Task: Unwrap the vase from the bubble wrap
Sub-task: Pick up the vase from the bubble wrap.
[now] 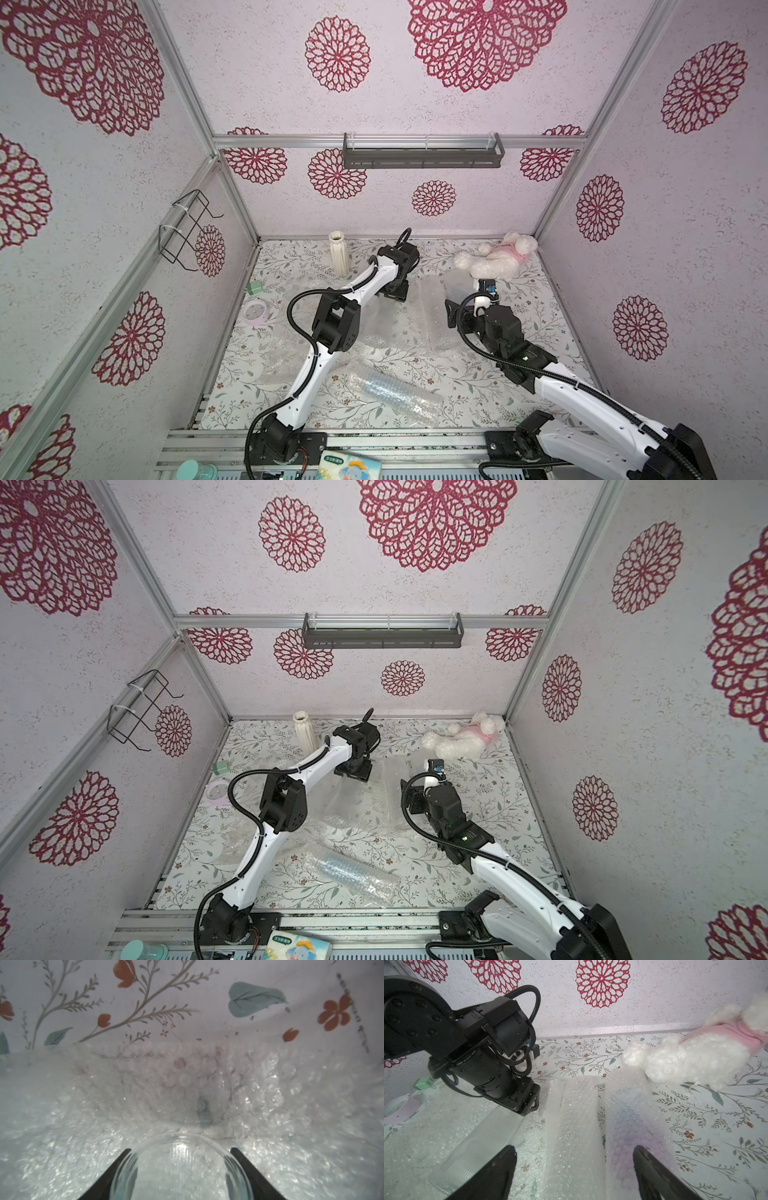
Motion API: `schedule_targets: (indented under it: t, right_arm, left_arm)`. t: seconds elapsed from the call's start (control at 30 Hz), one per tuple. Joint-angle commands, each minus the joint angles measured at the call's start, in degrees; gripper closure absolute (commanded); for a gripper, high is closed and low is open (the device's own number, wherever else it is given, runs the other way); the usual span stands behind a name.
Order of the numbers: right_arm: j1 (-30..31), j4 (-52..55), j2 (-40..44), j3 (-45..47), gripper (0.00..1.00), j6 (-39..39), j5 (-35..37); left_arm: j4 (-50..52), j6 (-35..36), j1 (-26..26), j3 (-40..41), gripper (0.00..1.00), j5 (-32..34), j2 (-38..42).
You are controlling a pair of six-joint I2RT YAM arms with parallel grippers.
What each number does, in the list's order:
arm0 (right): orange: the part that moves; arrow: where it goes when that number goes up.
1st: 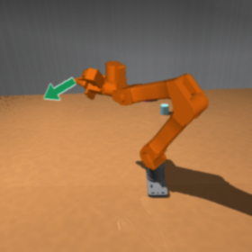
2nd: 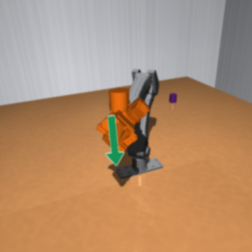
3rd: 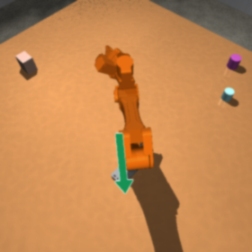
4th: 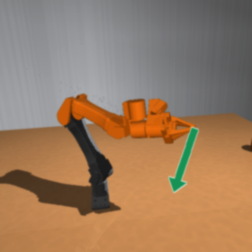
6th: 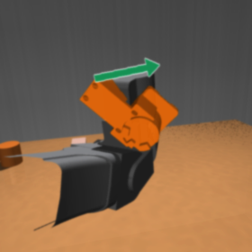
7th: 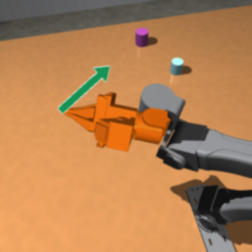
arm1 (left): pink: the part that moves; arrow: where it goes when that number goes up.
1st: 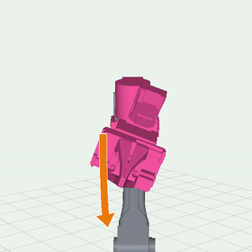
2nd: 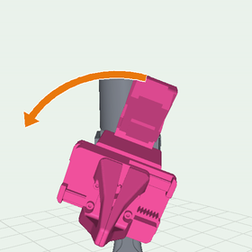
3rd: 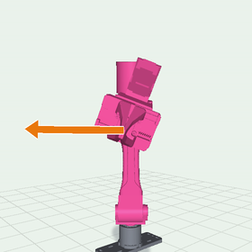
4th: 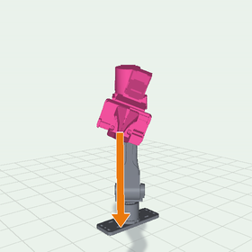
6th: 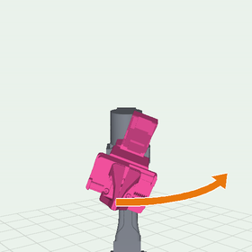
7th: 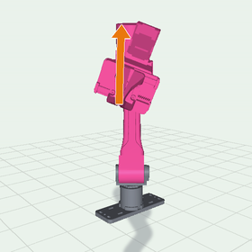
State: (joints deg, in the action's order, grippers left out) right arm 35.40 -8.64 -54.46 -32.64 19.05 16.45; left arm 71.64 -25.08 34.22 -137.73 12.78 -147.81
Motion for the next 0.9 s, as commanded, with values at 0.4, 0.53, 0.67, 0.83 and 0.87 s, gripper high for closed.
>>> schedule_targets:
  t: [0.4,0.53,0.67,0.83,0.87]
  right_arm:
    - [-0.22,0.48,2.95,-0.94,0.10,-0.50,1.92]
    - [-0.24,0.01,3.11,-0.76,0.11,-0.72,1.94]
    - [-0.24,-1.14,2.95,-0.34,0.10,-0.80,1.66]
    - [-0.24,-2.14,2.65,0.02,0.11,-0.67,1.30]
    - [-0.23,-2.25,2.51,0.03,0.11,-0.64,1.29]
  left_arm:
    - [-11.78,1.10,-0.81,10.28,0.38,6.12,21.41]
    - [-19.14,1.00,-0.62,19.46,0.39,5.85,28.85]
    - [-26.31,0.84,-0.64,30.06,0.39,5.07,37.12]
    - [-29.26,0.65,-0.49,37.62,0.38,4.62,41.70]
    - [-29.78,0.72,-0.47,38.85,0.38,4.50,42.33]
